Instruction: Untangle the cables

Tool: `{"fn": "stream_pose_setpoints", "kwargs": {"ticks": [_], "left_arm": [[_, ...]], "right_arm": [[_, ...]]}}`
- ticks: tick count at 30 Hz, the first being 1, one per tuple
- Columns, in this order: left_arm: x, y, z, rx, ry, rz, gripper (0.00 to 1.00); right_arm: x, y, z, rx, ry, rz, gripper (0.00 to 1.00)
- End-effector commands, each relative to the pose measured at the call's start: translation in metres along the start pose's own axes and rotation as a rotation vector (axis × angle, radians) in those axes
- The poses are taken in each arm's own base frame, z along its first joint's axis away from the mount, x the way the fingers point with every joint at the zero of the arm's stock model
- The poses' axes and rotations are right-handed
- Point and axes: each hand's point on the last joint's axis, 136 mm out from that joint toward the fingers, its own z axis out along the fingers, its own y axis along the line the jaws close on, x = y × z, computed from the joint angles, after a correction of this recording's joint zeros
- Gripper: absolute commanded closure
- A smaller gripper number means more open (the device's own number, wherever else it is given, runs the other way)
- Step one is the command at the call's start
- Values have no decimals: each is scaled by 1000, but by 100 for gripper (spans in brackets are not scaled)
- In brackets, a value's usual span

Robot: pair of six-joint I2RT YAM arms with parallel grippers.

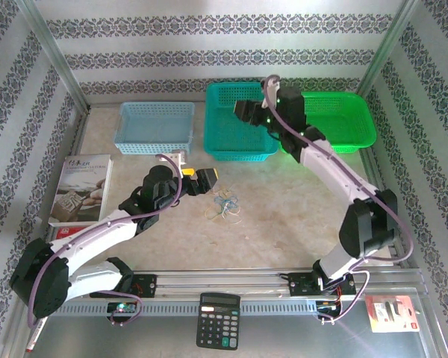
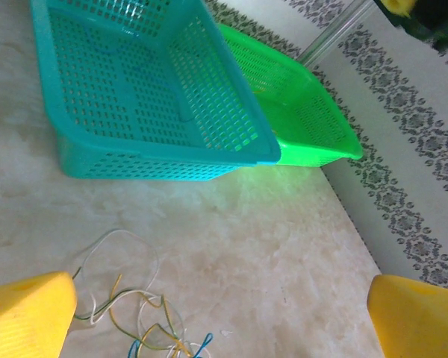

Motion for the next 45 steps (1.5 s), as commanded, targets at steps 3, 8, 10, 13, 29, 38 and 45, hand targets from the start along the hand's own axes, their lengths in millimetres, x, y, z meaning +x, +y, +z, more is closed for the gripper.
{"fn": "stream_pose_setpoints", "kwargs": {"ticks": [3, 8, 10, 13, 29, 38, 45], "left_arm": [[25, 28, 4, -67, 71, -88, 0], [46, 43, 6, -113, 147, -140, 0], [53, 47, 6, -127, 178, -154, 0], [59, 44, 6, -108, 214, -147, 1], [122, 58, -2, -150, 509, 26, 36], [140, 60, 17, -160, 565, 92, 44], [144, 66, 26, -180, 566, 112, 48]], "right_arm": [[89, 4, -14, 28, 148, -57, 44], [167, 3, -27, 44, 272, -35, 44], [190, 2, -33, 55, 307, -21, 44], [216, 3, -44, 55, 338, -4, 44], [225, -1, -71, 56, 310, 65, 45], [235, 15, -47, 26, 350, 36, 45], [248, 11, -36, 47, 379, 30, 45]]}}
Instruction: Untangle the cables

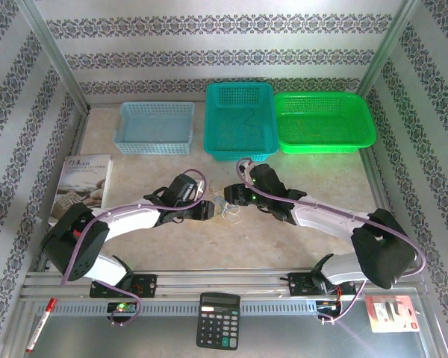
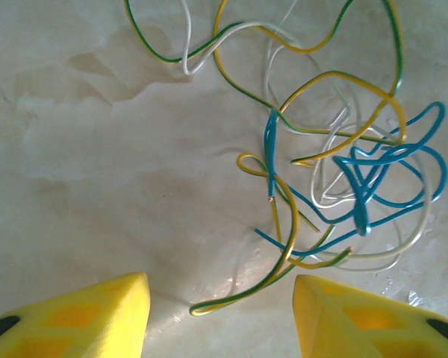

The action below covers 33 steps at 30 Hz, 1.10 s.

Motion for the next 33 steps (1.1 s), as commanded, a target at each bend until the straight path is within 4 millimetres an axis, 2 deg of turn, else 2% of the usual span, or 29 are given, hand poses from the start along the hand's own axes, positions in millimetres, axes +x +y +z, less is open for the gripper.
{"fn": "stream_pose_setpoints", "kwargs": {"ticks": [1, 6, 11, 17, 20, 27, 33], "left_arm": [[-12, -8, 3, 4, -37, 49, 48], [-15, -9, 12, 14, -36, 52, 52], [-19, -11, 18, 22, -41, 58, 61], [-19, -12, 14, 13, -29, 73, 91], [-18, -12, 1, -7, -22, 90, 100], [-24, -17, -41, -31, -63, 127, 100], [-44, -31, -77, -2, -179, 149, 100]], "right_arm": [[-9, 7, 6, -4, -27, -9, 45], [-2, 4, 19, 8, -1, -3, 45], [6, -2, 31, 26, 22, 7, 46], [18, -15, 41, 65, 40, 27, 47], [26, -23, 46, 86, 49, 39, 49], [40, -40, 49, 142, 62, 64, 53], [49, -50, 48, 174, 74, 84, 55]]}}
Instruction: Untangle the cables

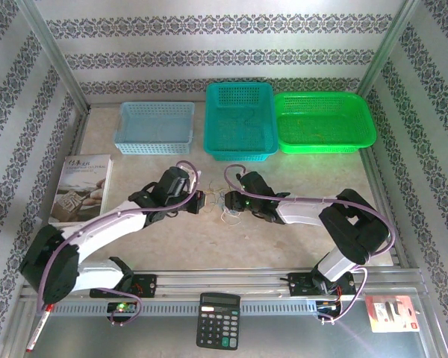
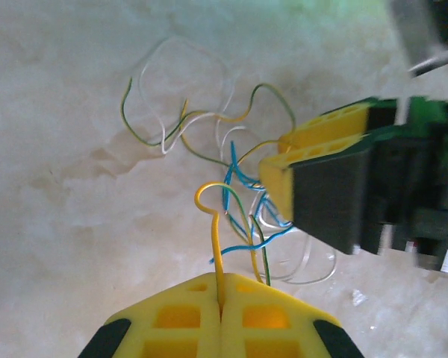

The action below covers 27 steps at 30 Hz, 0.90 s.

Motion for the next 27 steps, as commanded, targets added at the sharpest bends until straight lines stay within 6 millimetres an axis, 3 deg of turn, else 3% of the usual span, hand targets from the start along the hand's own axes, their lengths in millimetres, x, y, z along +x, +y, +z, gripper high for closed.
{"fn": "stream_pose_setpoints", "kwargs": {"ticks": [1, 9, 13, 20, 27], "left_arm": [[-13, -8, -19, -1, -50, 40, 100], [-65, -42, -65, 159, -339, 16, 100], [-79, -52, -80, 219, -439, 13, 100], [-82, -54, -79, 230, -455, 18, 100], [-79, -46, -65, 197, -442, 7, 100]], "right_arm": [[10, -9, 4, 34, 5, 15, 55], [13, -11, 3, 41, 7, 24, 56], [13, -11, 1, 36, 6, 28, 56], [-11, 10, -24, -25, -41, 16, 55], [-55, 26, -77, -98, -162, 39, 51]]}}
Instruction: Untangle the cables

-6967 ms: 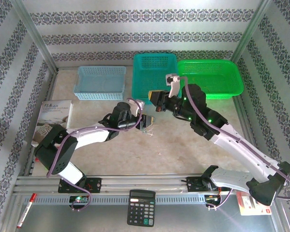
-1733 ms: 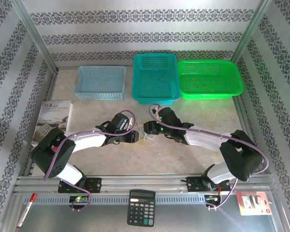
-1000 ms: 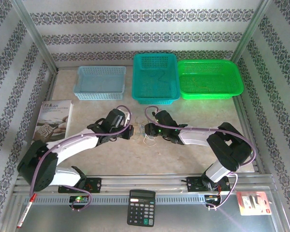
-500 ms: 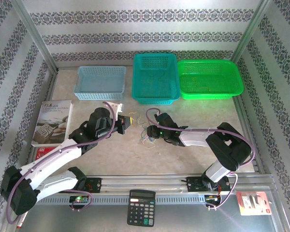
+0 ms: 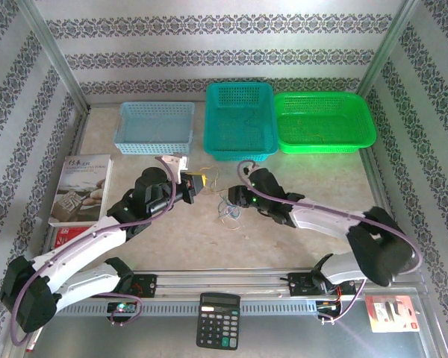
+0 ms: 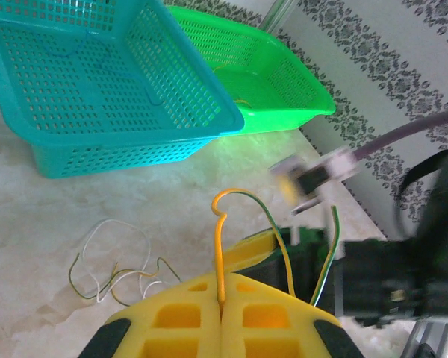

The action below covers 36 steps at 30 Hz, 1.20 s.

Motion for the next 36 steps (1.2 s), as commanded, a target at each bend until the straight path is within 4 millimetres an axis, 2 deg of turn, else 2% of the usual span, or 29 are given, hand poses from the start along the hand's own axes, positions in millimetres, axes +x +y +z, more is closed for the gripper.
{"fn": "stream_pose_setpoints", "kwargs": {"ticks": [1, 4, 7, 10, 12, 16, 23, 34, 36], "left_arm": [[-3, 0, 5, 0, -35, -8, 100], [0, 3, 10, -8, -26, -16, 100], [2, 3, 14, -4, -19, -18, 100], [2, 2, 18, 5, -11, -17, 100], [3, 1, 20, 9, -6, -16, 100], [1, -1, 21, 18, -6, -13, 100], [-2, -4, 21, 28, -11, -12, 100], [-4, -6, 20, 35, -19, -13, 100], [-4, -7, 20, 38, -22, -15, 100]], "right_arm": [[-29, 12, -26, -38, -63, 10, 51], [-51, 23, -52, -94, -137, 26, 50], [-72, 43, -74, -169, -206, 20, 49], [-87, 63, -88, -244, -238, 16, 49], [-93, 75, -91, -286, -235, 20, 49], [-100, 92, -87, -339, -221, 25, 50], [-97, 110, -68, -367, -182, 9, 52], [-83, 117, -41, -367, -125, 15, 57], [-80, 117, -37, -369, -114, 19, 60]]}}
